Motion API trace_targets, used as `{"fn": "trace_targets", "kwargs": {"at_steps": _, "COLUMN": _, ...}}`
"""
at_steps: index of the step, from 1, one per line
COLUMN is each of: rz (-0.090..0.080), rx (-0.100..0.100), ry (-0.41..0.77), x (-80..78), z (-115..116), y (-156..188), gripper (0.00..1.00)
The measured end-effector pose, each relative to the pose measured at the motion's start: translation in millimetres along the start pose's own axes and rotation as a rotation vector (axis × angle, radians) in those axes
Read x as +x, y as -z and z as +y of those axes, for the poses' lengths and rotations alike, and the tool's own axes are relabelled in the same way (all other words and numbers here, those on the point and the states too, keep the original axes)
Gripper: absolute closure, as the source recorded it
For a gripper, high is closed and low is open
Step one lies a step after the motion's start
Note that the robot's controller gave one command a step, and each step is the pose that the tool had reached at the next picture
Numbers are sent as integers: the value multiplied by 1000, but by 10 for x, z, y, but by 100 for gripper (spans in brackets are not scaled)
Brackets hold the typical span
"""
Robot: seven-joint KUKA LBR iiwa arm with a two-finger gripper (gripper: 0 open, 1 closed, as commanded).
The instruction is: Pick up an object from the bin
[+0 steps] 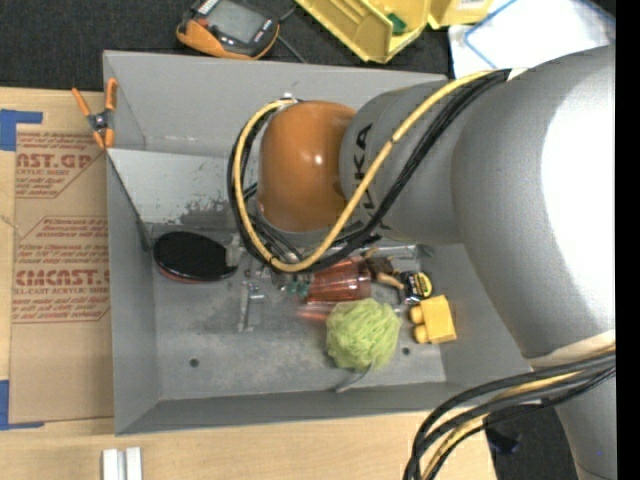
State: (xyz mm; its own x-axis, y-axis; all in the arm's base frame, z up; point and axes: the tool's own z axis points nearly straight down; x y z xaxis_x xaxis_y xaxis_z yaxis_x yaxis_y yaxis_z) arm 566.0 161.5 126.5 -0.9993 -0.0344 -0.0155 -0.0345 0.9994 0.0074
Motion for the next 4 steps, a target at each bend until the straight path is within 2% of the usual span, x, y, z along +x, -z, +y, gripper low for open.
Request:
{"fn": "trace_targets", "kwargs": {"at_steps": 1, "rz": -5, "rx": -2, "ry": -12, "x": -51, "z": -40, "y": -17, "gripper": 0}}
{"fn": "trace_targets", "kwargs": {"at_steps": 2, "rz": -3, "rx": -3, "ry": -20, "x": 202, "z": 129, "y": -393, "gripper": 100}}
{"fn": "trace_targets", "kwargs": {"at_steps": 3, "rz": -3, "rx": -3, "ry": -20, "x": 201, "z": 127, "y": -391, "gripper": 100}}
{"fn": "trace_targets", "kwargs": {"at_steps": 4, "rz": -9, "rx": -4, "ry": -34, "x": 118, "z": -67, "y": 146, "gripper": 100}}
